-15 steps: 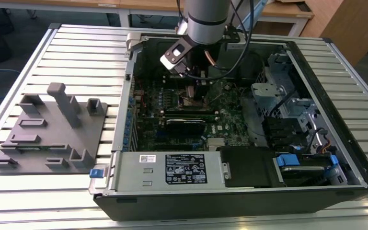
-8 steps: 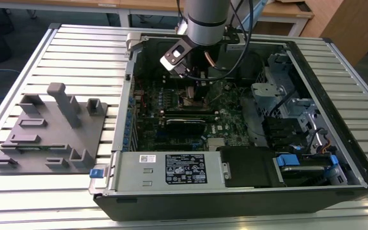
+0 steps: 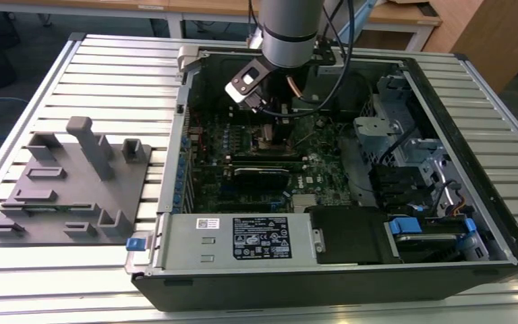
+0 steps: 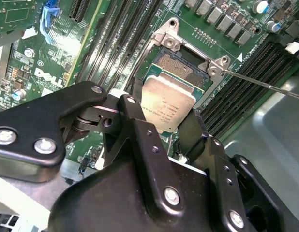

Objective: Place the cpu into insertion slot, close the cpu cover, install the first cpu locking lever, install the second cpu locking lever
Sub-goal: 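Place the cpu into insertion slot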

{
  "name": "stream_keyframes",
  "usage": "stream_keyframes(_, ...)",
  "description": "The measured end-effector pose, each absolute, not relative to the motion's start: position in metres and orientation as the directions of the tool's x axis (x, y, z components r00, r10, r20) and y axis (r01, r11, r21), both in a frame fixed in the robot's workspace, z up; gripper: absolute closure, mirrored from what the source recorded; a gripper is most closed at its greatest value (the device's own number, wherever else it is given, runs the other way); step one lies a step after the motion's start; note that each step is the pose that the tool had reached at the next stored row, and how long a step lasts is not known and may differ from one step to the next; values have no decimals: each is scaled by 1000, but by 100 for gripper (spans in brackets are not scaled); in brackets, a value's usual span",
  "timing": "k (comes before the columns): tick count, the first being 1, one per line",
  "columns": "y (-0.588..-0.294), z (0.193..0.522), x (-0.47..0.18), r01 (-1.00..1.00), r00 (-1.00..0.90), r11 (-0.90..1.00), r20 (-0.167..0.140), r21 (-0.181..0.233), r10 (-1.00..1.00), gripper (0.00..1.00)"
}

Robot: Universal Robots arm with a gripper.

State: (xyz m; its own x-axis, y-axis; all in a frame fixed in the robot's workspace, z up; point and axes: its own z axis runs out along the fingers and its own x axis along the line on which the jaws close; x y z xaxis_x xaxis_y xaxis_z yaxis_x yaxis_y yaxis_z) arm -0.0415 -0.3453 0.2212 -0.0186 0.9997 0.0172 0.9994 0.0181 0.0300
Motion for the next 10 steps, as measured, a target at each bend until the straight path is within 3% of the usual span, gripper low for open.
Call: stream_keyframes(10,-343,217,-42,1000,-7,7,10,30,1000,46)
